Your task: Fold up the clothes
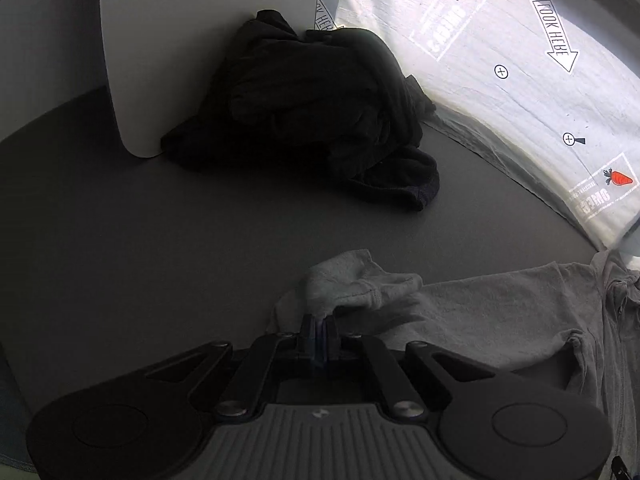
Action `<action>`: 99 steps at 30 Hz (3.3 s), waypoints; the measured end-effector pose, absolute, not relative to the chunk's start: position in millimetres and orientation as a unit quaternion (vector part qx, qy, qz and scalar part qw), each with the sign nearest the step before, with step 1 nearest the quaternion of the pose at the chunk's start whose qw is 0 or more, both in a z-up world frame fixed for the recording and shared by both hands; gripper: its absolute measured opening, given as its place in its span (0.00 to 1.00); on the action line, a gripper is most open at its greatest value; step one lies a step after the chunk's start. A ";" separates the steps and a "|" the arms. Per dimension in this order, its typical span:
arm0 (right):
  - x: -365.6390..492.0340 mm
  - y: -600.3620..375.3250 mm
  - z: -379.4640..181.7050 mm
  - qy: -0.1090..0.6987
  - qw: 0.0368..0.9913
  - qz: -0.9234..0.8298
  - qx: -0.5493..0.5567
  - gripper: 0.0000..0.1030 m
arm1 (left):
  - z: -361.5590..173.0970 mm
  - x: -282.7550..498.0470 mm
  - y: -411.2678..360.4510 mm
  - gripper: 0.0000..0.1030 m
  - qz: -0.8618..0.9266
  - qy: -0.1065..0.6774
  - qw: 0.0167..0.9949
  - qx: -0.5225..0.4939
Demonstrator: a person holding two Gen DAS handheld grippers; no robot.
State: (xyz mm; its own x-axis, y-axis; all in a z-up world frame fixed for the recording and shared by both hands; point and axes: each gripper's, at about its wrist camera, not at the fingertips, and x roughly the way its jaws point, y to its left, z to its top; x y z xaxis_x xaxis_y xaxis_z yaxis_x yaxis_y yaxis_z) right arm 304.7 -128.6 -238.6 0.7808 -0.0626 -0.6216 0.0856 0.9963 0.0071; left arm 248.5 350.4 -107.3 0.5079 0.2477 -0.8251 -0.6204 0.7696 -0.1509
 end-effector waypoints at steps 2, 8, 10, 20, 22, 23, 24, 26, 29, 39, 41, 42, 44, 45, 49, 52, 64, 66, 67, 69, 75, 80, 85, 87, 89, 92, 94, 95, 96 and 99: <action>304.7 -128.8 -238.5 0.329 0.944 -0.039 0.018 1.00 | -132.0 236.7 350.0 0.11 0.256 0.461 0.816 -0.236; 305.0 -128.6 -238.3 0.329 0.943 -0.040 0.016 1.00 | -107.7 234.9 329.6 0.25 0.225 0.428 0.861 -0.160; 305.0 -128.2 -238.5 0.329 0.943 -0.040 0.016 1.00 | -99.9 238.0 321.9 0.38 0.210 0.413 0.876 -0.131; 305.4 -127.9 -239.0 0.329 0.944 -0.040 0.016 1.00 | -140.7 290.6 306.9 0.49 0.152 0.458 0.876 -0.003; 305.3 -127.9 -239.0 0.328 0.944 -0.040 0.016 1.00 | -150.9 297.5 308.5 0.50 0.154 0.467 0.870 0.003; 305.3 -127.9 -239.1 0.328 0.944 -0.040 0.015 1.00 | -154.2 298.2 309.0 0.50 0.160 0.464 0.871 0.006; 305.3 -127.9 -239.2 0.328 0.944 -0.040 0.015 1.00 | -154.3 297.1 310.1 0.48 0.162 0.457 0.875 0.003; 305.2 -128.0 -239.2 0.328 0.944 -0.040 0.015 1.00 | -153.5 293.4 314.4 0.29 0.165 0.450 0.877 -0.013; 304.9 -127.9 -239.2 0.328 0.944 -0.040 0.015 1.00 | -148.4 281.3 323.1 0.12 0.179 0.437 0.881 -0.043; 304.9 -127.7 -238.9 0.328 0.944 -0.040 0.015 1.00 | -128.3 186.8 362.1 0.12 0.332 0.409 0.830 -0.183; 304.9 -127.6 -238.9 0.328 0.944 -0.040 0.015 1.00 | -135.3 173.7 368.3 0.15 0.348 0.423 0.813 -0.197; 304.9 -127.6 -238.9 0.328 0.944 -0.040 0.015 1.00 | -137.4 169.2 370.0 0.17 0.353 0.427 0.808 -0.202; 304.9 -127.5 -239.0 0.328 0.944 -0.040 0.015 1.00 | -140.2 160.9 373.3 0.22 0.359 0.430 0.801 -0.212; 305.0 -127.5 -239.0 0.328 0.944 -0.040 0.015 1.00 | -141.4 157.7 374.3 0.26 0.362 0.432 0.798 -0.214; 305.0 -127.5 -239.1 0.328 0.944 -0.040 0.014 1.00 | -145.4 153.3 375.5 0.34 0.373 0.447 0.786 -0.206; 305.1 -127.6 -239.2 0.328 0.944 -0.040 0.015 1.00 | -147.1 152.7 376.0 0.47 0.382 0.456 0.781 -0.191; 305.6 -128.0 -239.7 0.328 0.944 -0.039 0.016 1.00 | -110.3 165.0 349.6 0.78 0.356 0.389 0.846 -0.073; 305.5 -128.3 -239.7 0.328 0.944 -0.039 0.018 1.00 | -106.7 172.3 339.6 0.79 0.332 0.383 0.860 -0.063; 305.4 -128.2 -239.7 0.328 0.944 -0.039 0.018 1.00 | -105.2 177.5 332.9 0.79 0.316 0.381 0.867 -0.061; 305.8 -128.6 -239.4 0.330 0.943 -0.037 0.018 1.00 | -102.1 187.7 317.7 0.79 0.284 0.381 0.878 -0.057; 312.8 -141.5 -226.2 0.386 0.922 0.010 0.028 1.00 | -89.8 217.9 249.7 0.81 0.208 0.369 0.905 -0.032; 289.3 -185.3 -196.9 0.377 0.918 0.067 0.100 0.91 | -87.3 240.3 172.7 0.83 0.159 0.376 0.912 -0.034; 263.9 -257.2 -174.5 0.340 0.935 0.070 0.079 0.84 | -93.2 248.6 75.4 0.90 0.088 0.389 0.917 0.000; 258.5 -290.1 -172.4 0.334 0.939 0.055 0.066 0.81 | -100.0 249.5 40.8 0.90 0.067 0.399 0.915 0.012; 254.5 -328.2 -172.2 0.330 0.942 0.036 0.053 0.80 | -108.4 251.6 6.9 0.90 0.054 0.411 0.910 0.020; 251.7 -378.1 -175.7 0.336 0.941 0.013 0.044 0.72 | -120.6 256.8 -32.0 0.91 0.049 0.431 0.901 0.009; 252.6 -412.0 -178.9 0.351 0.935 0.001 0.046 0.54 | -128.5 261.5 -52.0 0.91 0.047 0.448 0.893 0.001; 253.1 -425.6 -180.3 0.357 0.933 -0.005 0.047 0.50 | -132.9 265.3 -62.9 0.91 0.049 0.459 0.887 0.002; 254.3 -441.0 -182.7 0.364 0.930 -0.017 0.049 0.50 | -136.5 268.7 -72.4 0.91 0.051 0.469 0.882 0.005; 258.6 -476.7 -189.0 0.378 0.923 -0.041 0.061 0.46 | -145.4 276.4 -92.4 0.91 0.055 0.491 0.869 0.012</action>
State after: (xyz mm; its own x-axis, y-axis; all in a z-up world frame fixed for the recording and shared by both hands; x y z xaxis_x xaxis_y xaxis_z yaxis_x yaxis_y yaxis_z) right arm 258.6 -476.7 -189.0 0.7102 -0.0295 -0.7034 0.1214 0.9893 0.0811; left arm 276.4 -92.4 -145.4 0.5117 0.1081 -0.8523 -0.0840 0.9936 0.0756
